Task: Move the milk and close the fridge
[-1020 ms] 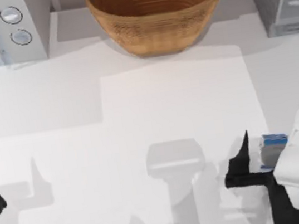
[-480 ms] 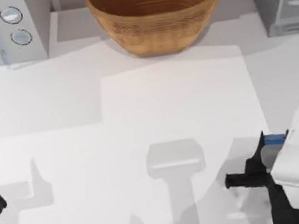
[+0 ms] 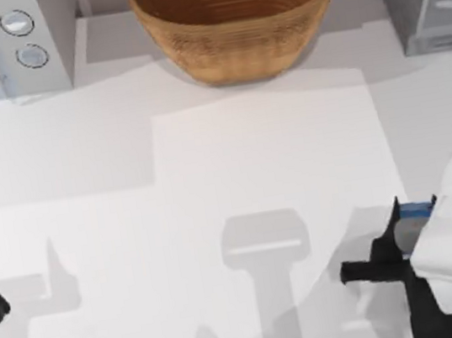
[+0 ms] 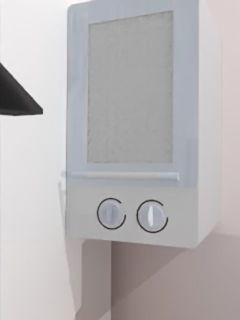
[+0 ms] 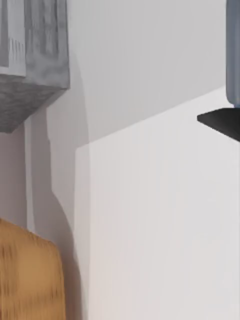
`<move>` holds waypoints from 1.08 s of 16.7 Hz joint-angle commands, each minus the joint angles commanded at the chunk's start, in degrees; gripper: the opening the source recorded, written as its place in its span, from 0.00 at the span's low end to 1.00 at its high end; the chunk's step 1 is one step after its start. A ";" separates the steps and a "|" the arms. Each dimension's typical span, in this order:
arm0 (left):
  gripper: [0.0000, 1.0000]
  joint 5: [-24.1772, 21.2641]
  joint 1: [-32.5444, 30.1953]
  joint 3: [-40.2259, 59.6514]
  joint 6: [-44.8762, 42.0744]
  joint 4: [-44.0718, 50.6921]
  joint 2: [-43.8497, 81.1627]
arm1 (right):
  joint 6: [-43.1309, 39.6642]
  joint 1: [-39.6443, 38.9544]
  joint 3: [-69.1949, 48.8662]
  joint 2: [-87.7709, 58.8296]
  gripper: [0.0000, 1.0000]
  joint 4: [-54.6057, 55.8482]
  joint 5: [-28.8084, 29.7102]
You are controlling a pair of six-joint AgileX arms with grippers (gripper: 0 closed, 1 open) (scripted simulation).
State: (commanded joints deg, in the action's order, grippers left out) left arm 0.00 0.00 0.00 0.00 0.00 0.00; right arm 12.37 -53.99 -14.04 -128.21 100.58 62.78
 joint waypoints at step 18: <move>1.00 0.00 0.00 0.00 0.00 0.00 0.00 | 0.35 0.01 1.39 13.90 0.00 -12.95 -0.15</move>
State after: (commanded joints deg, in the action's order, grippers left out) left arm 0.00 0.00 0.00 0.00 0.00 0.00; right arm 12.72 -53.98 -12.65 -114.31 87.63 62.63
